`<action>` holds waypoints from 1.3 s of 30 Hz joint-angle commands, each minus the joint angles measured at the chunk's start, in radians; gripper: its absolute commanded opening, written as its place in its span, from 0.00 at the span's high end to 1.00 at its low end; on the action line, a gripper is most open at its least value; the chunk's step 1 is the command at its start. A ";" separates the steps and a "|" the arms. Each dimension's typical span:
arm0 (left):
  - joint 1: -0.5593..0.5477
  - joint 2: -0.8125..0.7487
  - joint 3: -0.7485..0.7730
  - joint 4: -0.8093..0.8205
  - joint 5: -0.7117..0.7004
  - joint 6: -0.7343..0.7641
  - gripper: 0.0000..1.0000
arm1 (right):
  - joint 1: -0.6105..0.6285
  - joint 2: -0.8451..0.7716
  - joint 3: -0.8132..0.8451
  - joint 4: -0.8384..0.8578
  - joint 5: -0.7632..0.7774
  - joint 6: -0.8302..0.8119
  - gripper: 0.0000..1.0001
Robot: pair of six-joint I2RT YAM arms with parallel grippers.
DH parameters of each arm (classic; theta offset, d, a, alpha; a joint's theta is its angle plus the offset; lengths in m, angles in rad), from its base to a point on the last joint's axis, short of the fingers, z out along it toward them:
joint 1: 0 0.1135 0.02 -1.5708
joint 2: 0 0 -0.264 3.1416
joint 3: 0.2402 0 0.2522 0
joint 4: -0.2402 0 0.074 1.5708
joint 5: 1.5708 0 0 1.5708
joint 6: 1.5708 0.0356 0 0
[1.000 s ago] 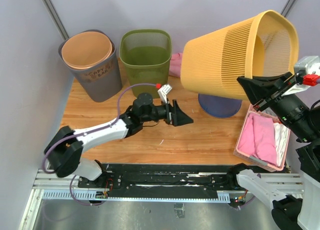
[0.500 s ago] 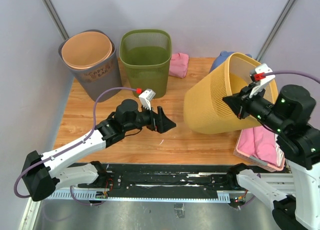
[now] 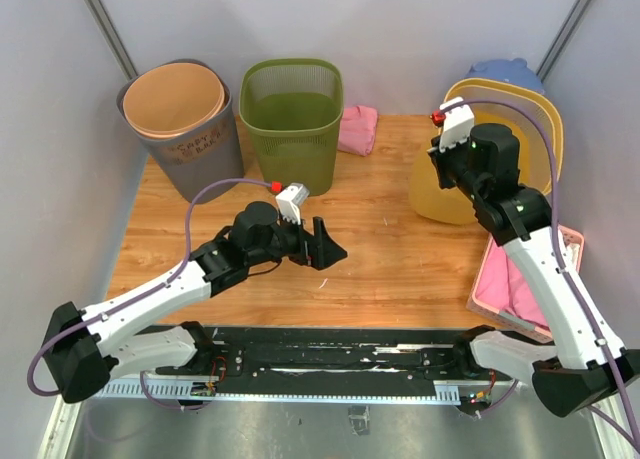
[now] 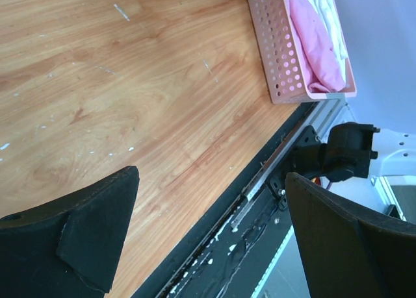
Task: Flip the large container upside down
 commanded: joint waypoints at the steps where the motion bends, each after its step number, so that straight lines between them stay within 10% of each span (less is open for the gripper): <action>1: -0.002 -0.060 0.017 -0.097 -0.096 0.022 0.01 | 0.009 -0.033 0.093 0.088 -0.126 0.003 0.99; 13: 0.167 -0.308 -0.030 -0.319 -0.253 -0.147 0.01 | 0.012 -0.151 -0.070 0.276 -0.559 0.576 0.99; 31: 0.222 -0.356 0.017 -0.383 -0.239 -0.158 0.01 | -0.080 -0.214 -0.660 0.784 -0.624 1.174 1.00; 39: 0.256 -0.293 0.053 -0.384 -0.185 -0.109 0.01 | -0.190 -0.246 -0.649 0.494 -0.669 1.026 0.60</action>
